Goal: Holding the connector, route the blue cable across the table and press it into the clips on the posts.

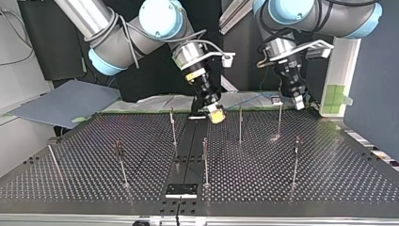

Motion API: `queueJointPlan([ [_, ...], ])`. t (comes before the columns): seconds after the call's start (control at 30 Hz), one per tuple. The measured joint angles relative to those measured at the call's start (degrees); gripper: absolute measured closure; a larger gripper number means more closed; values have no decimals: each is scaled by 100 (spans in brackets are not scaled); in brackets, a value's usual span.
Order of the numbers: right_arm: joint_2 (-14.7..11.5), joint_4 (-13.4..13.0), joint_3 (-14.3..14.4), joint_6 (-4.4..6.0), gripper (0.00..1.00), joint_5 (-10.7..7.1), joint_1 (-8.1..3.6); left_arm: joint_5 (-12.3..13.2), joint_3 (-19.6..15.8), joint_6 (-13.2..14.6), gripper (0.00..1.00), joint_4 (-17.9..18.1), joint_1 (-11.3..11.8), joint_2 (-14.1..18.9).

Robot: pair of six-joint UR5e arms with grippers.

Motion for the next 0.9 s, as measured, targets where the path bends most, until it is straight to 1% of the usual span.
queueJointPlan([
  [0.2,298,158,-302,23,100,-27,21,84,265,4,100,3,143,-199],
  [0.37,499,281,-538,32,100,-30,26,181,420,-10,100,59,306,-232],
  [0.63,730,487,-924,38,100,-34,-7,537,460,-72,100,96,677,-242],
  [0.77,776,577,-1120,44,100,-38,-9,744,466,-140,100,196,886,-275],
  [0.9,792,673,-1309,47,100,-36,-17,959,507,-167,100,266,1082,-408],
])
